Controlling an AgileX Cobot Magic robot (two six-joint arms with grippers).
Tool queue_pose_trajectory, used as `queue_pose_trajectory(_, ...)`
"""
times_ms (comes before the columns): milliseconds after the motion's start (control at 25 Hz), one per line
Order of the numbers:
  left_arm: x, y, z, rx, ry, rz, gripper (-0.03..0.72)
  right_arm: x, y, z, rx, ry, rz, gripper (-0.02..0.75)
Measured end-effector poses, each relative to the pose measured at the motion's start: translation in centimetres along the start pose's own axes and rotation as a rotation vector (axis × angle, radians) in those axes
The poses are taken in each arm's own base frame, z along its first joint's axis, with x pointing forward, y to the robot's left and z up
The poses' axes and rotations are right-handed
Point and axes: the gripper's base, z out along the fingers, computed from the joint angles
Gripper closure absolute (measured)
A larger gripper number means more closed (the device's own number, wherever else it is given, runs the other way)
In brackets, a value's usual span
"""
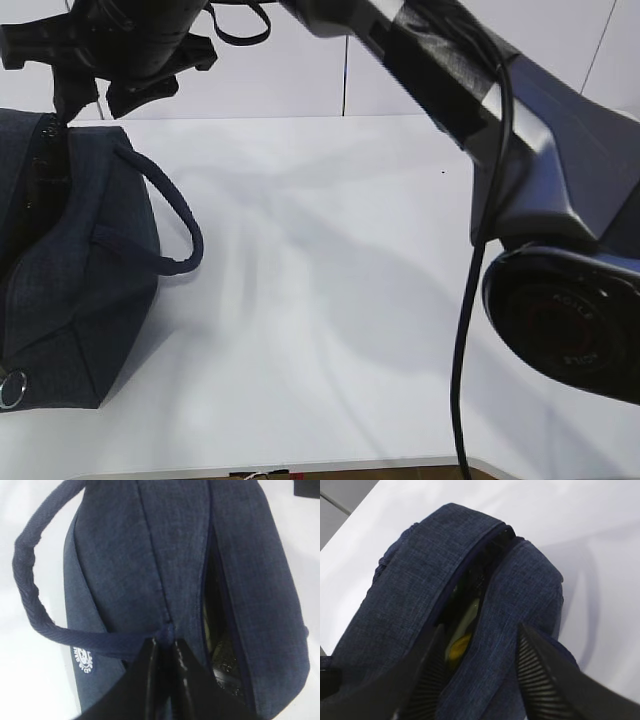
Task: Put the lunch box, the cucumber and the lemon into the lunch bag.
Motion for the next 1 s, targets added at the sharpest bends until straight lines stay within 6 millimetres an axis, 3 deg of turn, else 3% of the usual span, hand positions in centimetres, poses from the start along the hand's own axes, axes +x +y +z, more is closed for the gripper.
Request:
queue_pose_trajectory(480, 0.0, 0.0, 0.0, 0.001, 0.002, 0.000, 0.683, -0.1, 0.1, -0.4, -0.005, -0.004, -0.011, 0.363)
queue_pose_trajectory(760, 0.1, 0.0, 0.0, 0.003, 0.009, 0.000, 0.683, 1.9, -0.4, 0.5, 0.022, 0.151, -0.023, 0.363)
queue_pose_trajectory(1000, 0.1, 0.0, 0.0, 0.004, 0.012, 0.000, 0.683, 2.1, 0.0, -1.2, 0.011, 0.164, -0.025, 0.363)
